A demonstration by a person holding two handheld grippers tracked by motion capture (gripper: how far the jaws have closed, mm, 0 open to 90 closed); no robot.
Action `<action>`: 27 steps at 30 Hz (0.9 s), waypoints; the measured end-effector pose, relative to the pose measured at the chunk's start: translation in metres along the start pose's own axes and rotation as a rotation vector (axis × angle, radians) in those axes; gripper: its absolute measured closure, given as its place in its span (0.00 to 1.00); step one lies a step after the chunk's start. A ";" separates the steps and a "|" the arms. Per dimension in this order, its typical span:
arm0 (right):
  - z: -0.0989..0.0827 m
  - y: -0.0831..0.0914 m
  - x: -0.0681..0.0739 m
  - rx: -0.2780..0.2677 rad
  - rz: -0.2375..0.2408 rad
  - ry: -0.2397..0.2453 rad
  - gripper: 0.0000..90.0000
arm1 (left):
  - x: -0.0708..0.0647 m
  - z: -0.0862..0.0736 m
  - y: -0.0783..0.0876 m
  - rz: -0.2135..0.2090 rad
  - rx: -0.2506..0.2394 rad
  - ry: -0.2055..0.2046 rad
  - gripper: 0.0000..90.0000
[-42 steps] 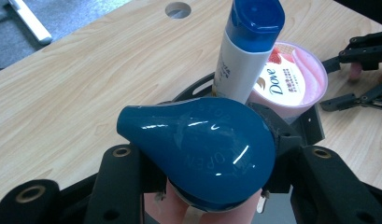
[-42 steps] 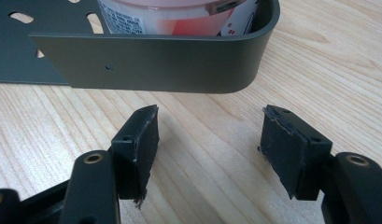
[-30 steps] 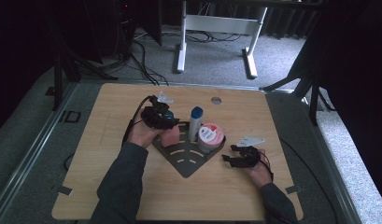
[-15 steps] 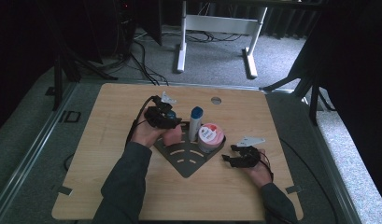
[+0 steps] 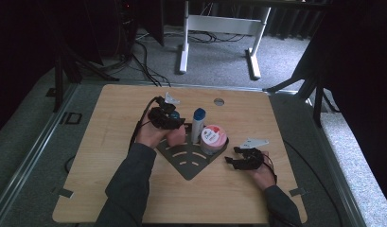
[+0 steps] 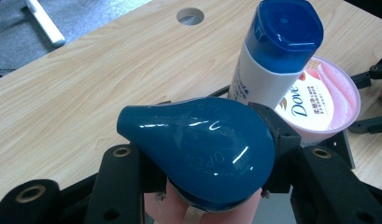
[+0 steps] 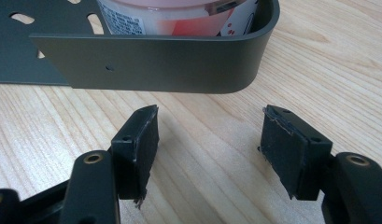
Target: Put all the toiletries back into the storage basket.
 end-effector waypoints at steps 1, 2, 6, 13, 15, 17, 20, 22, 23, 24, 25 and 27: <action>0.000 0.000 0.000 0.000 0.000 0.000 0.41 | 0.000 0.000 -0.001 0.000 -0.002 0.000 0.59; 0.000 0.000 0.000 0.000 0.000 0.000 0.41 | 0.000 0.000 -0.002 0.001 -0.001 -0.002 0.59; 0.000 0.000 0.000 0.000 0.000 -0.001 0.41 | -0.001 0.000 -0.006 -0.002 0.002 -0.004 0.59; 0.000 0.000 0.000 0.000 0.000 0.000 0.41 | -0.004 0.001 -0.013 -0.012 -0.004 -0.018 0.59; 0.000 0.000 0.000 0.001 0.000 0.003 0.41 | -0.005 0.001 -0.015 -0.014 -0.005 -0.019 0.59; 0.000 0.000 0.000 0.001 0.001 0.003 0.41 | -0.006 0.001 -0.018 -0.016 -0.005 -0.019 0.59; 0.000 0.000 0.000 0.002 0.000 0.003 0.41 | -0.006 0.001 -0.021 -0.017 -0.003 -0.022 0.59; 0.000 0.000 0.000 0.002 0.001 0.004 0.41 | -0.007 0.000 -0.023 -0.021 -0.006 -0.028 0.59; 0.000 0.000 0.000 0.001 0.001 0.004 0.41 | -0.007 0.000 -0.024 -0.023 -0.008 -0.032 0.59; 0.000 0.000 0.000 0.002 0.001 0.003 0.41 | -0.007 0.001 -0.025 -0.024 -0.006 -0.034 0.59; 0.000 0.000 0.000 0.002 0.001 0.003 0.41 | -0.007 0.000 -0.026 -0.025 -0.005 -0.035 0.59; 0.000 0.000 0.000 0.003 0.001 0.003 0.41 | -0.008 0.000 -0.028 -0.029 -0.005 -0.037 0.59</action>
Point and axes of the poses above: each handheld gripper's, and its own axes: y roughly backward along the jaws, z roughly out of its top, x roughly to its left, the point moved 3 cm from there along -y, roughly forward along the jaws, and after that the axes turned 13 degrees about z, right-handed, at the moved point
